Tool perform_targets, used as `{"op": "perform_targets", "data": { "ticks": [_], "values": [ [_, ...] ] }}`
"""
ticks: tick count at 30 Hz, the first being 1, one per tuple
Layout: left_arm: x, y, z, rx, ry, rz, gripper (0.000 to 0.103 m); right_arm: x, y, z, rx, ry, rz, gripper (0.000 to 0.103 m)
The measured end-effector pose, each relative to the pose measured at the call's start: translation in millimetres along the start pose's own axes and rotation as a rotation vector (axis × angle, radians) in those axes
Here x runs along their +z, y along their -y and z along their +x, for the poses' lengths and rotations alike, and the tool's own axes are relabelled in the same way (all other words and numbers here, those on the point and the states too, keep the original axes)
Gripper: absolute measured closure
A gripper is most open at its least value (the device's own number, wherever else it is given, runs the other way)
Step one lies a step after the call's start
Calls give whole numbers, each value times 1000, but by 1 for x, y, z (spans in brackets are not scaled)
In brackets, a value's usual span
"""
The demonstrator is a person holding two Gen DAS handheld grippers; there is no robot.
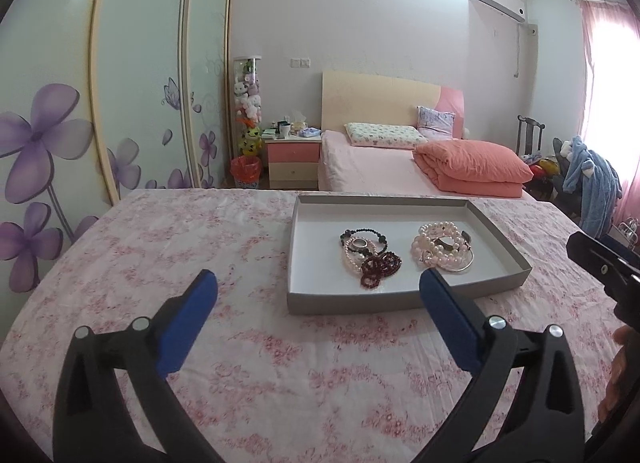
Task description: Organize jewelry
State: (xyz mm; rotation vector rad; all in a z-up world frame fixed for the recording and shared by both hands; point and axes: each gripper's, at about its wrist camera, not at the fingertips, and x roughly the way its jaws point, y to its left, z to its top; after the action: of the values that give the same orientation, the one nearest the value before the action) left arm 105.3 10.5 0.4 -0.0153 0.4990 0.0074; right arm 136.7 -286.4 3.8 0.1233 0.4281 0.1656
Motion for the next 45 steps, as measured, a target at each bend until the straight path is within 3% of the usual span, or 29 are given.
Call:
{"op": "perform_targets", "data": {
  "ticks": [9, 26, 45],
  "values": [
    [-13, 2, -17, -5, -5, 10, 4, -10, -8, -22, 4, 18, -47, 2],
    [-30, -2, -53, -4, 71, 2, 4, -29, -13, -51, 2, 86, -74, 2],
    [-40, -1, -59, -22, 67, -19, 4, -37, -5, -58, 10, 106, -49, 2]
  ]
}}
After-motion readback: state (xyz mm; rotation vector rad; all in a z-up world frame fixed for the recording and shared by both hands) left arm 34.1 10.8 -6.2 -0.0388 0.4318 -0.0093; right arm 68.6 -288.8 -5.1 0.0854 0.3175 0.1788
